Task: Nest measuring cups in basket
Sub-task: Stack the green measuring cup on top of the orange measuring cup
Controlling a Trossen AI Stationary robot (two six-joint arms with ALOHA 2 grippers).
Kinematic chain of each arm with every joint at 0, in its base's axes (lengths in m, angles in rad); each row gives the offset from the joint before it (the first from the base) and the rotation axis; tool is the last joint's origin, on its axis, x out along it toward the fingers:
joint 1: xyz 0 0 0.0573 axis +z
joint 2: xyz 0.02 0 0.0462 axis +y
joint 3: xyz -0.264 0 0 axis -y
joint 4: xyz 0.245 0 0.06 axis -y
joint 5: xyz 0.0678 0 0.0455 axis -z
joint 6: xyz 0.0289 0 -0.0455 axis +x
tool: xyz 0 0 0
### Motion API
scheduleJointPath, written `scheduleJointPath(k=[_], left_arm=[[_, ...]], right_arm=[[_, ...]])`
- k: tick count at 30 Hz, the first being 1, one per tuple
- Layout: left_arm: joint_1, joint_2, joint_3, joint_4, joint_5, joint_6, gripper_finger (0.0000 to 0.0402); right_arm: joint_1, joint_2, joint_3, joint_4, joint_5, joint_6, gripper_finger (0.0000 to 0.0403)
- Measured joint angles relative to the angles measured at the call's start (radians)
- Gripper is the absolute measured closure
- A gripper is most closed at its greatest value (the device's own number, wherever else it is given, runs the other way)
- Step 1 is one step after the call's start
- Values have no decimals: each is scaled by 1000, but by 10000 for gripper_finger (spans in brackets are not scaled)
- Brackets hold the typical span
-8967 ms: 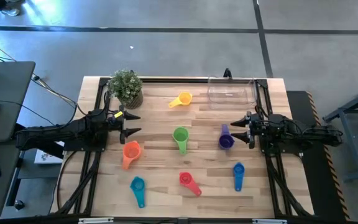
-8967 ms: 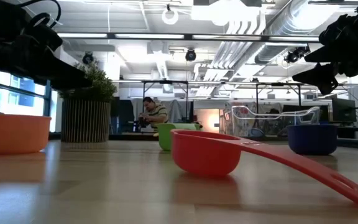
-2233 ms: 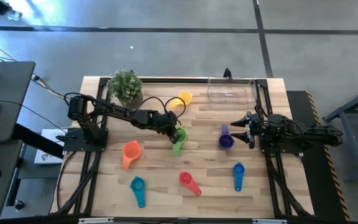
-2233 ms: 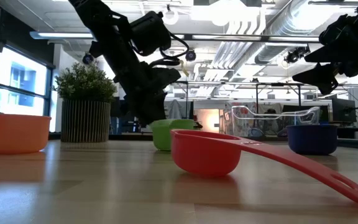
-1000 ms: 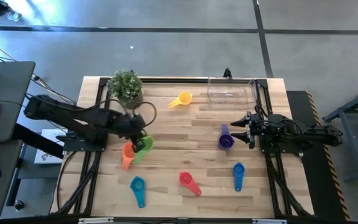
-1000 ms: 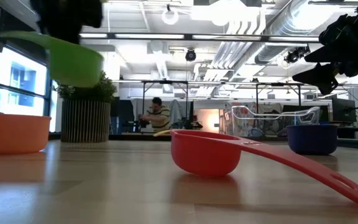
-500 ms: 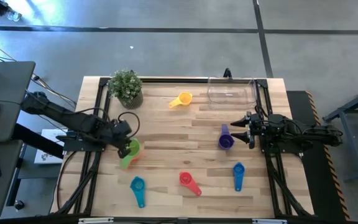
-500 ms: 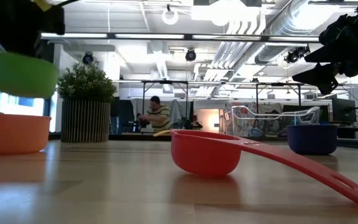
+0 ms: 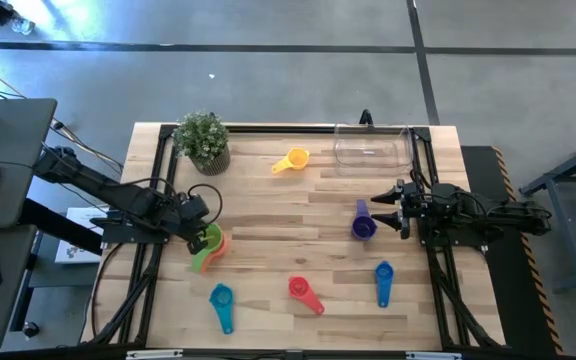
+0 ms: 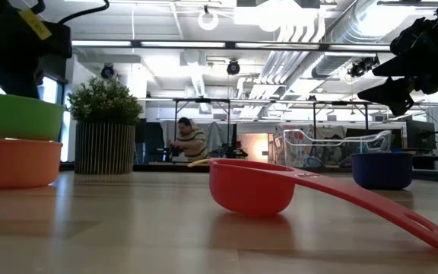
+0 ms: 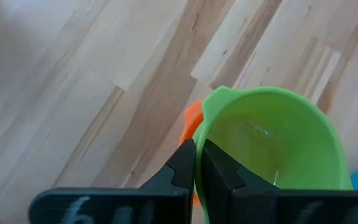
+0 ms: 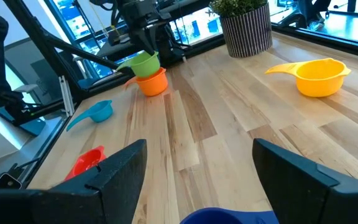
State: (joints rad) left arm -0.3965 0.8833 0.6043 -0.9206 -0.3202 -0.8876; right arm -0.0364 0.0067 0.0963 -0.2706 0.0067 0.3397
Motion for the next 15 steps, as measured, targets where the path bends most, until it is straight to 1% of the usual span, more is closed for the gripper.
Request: scheduleJointPath(k=[3,10,15], left_arm=[[1,0,-8,4,-10,6,394],[1,0,-66,92,-10,0,394],[1,0,-68,96,-10,8,394]], right_arm=[[0,0,0,0,0,0,119],[0,0,0,0,0,0,119],[0,0,0,0,0,0,119]])
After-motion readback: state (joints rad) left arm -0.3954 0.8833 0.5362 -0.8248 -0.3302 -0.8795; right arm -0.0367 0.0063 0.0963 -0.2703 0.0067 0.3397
